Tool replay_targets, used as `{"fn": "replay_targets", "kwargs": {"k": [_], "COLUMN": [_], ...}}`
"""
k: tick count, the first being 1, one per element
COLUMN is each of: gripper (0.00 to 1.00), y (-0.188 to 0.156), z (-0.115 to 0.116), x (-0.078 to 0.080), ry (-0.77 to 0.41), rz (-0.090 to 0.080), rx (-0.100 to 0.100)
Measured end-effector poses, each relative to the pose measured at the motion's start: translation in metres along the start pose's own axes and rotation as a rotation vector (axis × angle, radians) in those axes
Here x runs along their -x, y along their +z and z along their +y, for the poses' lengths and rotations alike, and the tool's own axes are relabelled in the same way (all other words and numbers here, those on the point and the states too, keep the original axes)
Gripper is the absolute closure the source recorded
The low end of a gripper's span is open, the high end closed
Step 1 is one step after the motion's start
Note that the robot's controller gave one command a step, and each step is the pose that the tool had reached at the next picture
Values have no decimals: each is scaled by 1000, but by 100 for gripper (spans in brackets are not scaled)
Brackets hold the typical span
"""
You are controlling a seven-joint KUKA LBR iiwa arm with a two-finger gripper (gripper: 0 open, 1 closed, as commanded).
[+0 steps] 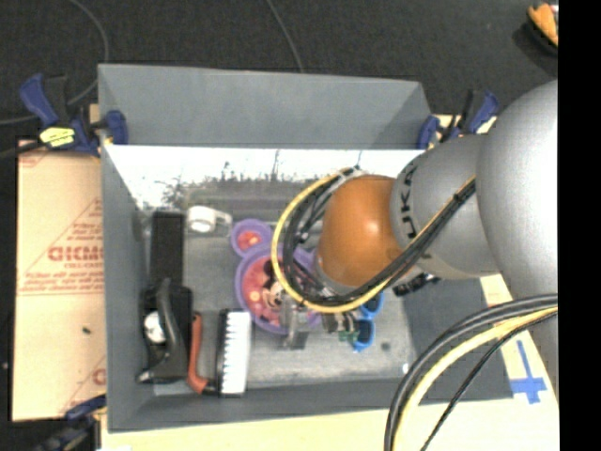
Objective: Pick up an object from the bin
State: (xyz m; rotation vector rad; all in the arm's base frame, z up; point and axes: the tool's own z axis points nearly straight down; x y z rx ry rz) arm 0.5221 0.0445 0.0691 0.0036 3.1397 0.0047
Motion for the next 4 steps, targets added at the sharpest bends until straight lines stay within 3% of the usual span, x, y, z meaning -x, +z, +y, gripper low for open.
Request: {"fn": "replay_targets", "kwargs": {"k": [2, 4], "gripper": [100, 100], "y": [-2, -33], "z": [0, 0], "x": [-1, -1], "ry": [1, 2], "rz": [1, 3], "rx": [0, 0]}}
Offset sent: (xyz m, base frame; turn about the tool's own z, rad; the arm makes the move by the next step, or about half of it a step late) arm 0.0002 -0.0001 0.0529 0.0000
